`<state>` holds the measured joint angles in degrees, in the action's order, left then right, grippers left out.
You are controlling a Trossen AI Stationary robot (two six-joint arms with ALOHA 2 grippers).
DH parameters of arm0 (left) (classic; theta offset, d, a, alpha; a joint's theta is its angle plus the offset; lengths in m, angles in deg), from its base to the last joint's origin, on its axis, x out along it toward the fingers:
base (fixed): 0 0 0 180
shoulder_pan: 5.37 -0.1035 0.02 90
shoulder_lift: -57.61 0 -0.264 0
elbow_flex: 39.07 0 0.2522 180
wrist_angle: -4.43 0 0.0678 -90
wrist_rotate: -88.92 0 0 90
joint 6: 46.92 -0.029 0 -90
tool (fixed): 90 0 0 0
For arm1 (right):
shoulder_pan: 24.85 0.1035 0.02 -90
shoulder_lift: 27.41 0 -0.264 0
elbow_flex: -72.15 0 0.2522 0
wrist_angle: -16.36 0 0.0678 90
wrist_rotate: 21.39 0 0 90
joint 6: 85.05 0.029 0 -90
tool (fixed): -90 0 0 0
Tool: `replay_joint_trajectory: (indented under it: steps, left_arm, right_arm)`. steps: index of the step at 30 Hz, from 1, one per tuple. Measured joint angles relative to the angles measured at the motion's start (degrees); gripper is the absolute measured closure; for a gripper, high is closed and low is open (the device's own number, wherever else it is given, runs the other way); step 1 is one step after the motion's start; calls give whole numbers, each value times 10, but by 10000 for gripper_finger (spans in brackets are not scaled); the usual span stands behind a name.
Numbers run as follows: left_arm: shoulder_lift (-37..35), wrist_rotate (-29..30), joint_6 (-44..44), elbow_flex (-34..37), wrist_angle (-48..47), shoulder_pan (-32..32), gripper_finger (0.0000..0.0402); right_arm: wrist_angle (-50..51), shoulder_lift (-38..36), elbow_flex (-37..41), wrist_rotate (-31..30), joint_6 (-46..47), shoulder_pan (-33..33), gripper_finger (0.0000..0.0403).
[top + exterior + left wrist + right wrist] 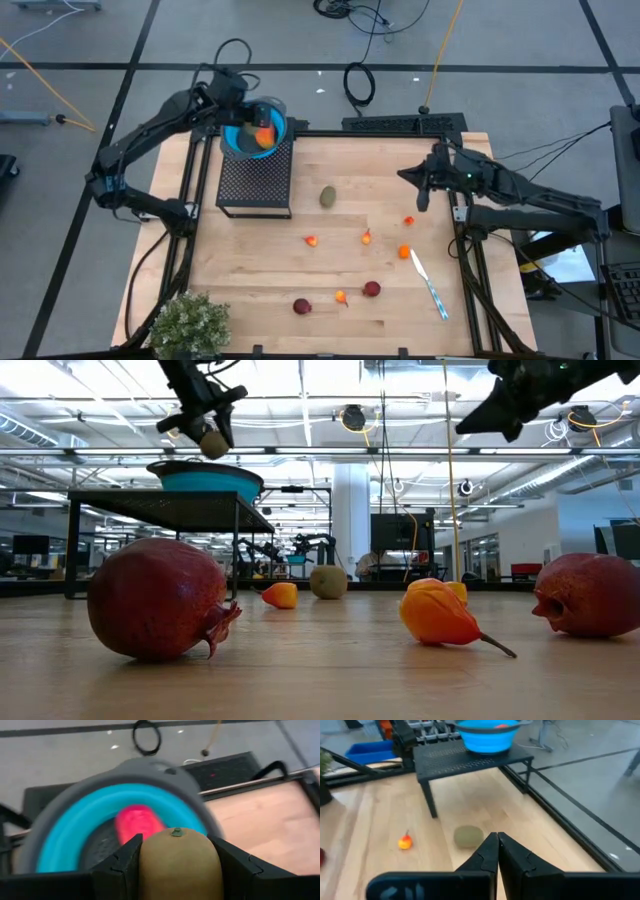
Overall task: Pick & Place Fruit
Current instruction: Put the right kiwi into the blue strainer bowl on the shelf
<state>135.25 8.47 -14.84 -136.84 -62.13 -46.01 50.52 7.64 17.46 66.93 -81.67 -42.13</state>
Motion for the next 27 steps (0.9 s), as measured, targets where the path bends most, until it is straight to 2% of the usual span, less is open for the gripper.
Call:
replay_joint_trajectory:
  steps: [11,19,27]
  left_arm:
    - [3,82,-29,0,-26,-16,215]
    - [46,85,-32,0,-32,-12,215]
    - [61,82,-31,0,-39,-23,215]
  right_arm:
    - [35,-28,0,-16,-4,0,401]
    - [41,-42,38,-16,3,0,402]
    - [40,-110,78,-20,19,0,402]
